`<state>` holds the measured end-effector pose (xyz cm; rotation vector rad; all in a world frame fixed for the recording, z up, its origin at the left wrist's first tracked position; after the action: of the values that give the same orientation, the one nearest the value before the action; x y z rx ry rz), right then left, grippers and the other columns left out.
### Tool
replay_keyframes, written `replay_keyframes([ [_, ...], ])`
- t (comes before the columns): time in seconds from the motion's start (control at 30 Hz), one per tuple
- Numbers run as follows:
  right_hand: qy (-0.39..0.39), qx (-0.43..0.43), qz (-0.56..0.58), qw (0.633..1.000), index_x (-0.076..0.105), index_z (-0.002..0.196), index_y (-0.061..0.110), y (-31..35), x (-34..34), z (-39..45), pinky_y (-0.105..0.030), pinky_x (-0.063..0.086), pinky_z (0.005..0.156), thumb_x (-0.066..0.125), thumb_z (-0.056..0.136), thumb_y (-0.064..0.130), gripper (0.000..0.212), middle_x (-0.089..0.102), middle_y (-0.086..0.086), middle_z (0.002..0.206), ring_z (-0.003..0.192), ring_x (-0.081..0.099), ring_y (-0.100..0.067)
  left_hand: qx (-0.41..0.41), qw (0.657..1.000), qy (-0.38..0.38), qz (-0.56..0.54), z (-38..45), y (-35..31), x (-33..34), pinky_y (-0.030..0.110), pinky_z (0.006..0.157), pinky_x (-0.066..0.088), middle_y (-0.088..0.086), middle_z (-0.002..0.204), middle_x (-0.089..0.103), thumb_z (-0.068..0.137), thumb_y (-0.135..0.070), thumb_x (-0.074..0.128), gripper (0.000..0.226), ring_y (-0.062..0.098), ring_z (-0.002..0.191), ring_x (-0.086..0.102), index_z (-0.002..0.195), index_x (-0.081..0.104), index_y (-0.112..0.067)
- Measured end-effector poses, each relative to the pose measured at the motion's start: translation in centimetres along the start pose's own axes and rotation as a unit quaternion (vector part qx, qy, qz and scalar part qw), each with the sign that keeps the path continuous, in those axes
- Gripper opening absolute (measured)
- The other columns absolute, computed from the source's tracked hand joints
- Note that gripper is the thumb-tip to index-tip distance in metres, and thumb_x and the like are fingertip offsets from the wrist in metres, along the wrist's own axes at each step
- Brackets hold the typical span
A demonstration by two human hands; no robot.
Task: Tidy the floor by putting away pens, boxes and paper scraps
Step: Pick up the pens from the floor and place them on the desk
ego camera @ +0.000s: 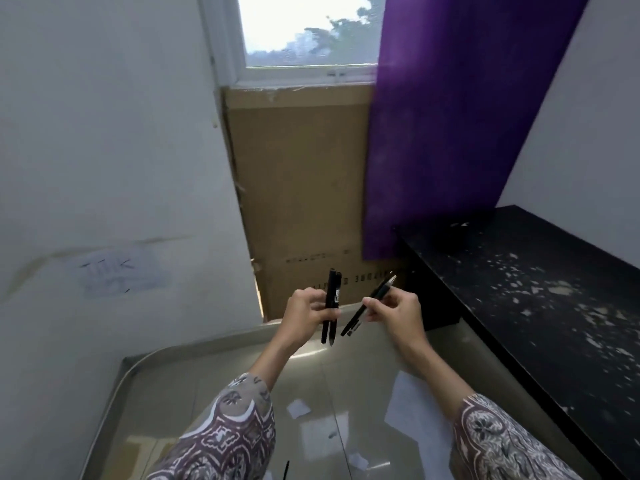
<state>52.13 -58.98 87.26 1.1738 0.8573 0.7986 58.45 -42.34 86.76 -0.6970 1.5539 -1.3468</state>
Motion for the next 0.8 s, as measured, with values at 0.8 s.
replay_keyframes([
  [0.8,-0.156,0.056,-0.047,0.985,0.068,0.068,0.007,-7.0,-24.4,27.7,-0.035,0.058,0.072,0.074,0.074,0.009,0.009,0.070,-0.007,0.066,0.068,0.070,-0.020,0.037,0.999,0.025,0.019,31.3,-6.5,21.9,0.024,0.067,0.052,0.007,0.075,0.074,0.070,-0.008,0.077,0.015,0.008,0.065,0.061,0.078,0.074,-0.020],
])
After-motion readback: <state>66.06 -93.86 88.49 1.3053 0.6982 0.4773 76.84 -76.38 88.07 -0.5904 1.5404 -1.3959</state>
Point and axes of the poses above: each hand's wrist, its own z-axis towards the middle knuckle, its own x-axis out of the palm, y = z × x, the point moved 10 cm from there along z, towards the middle knuckle
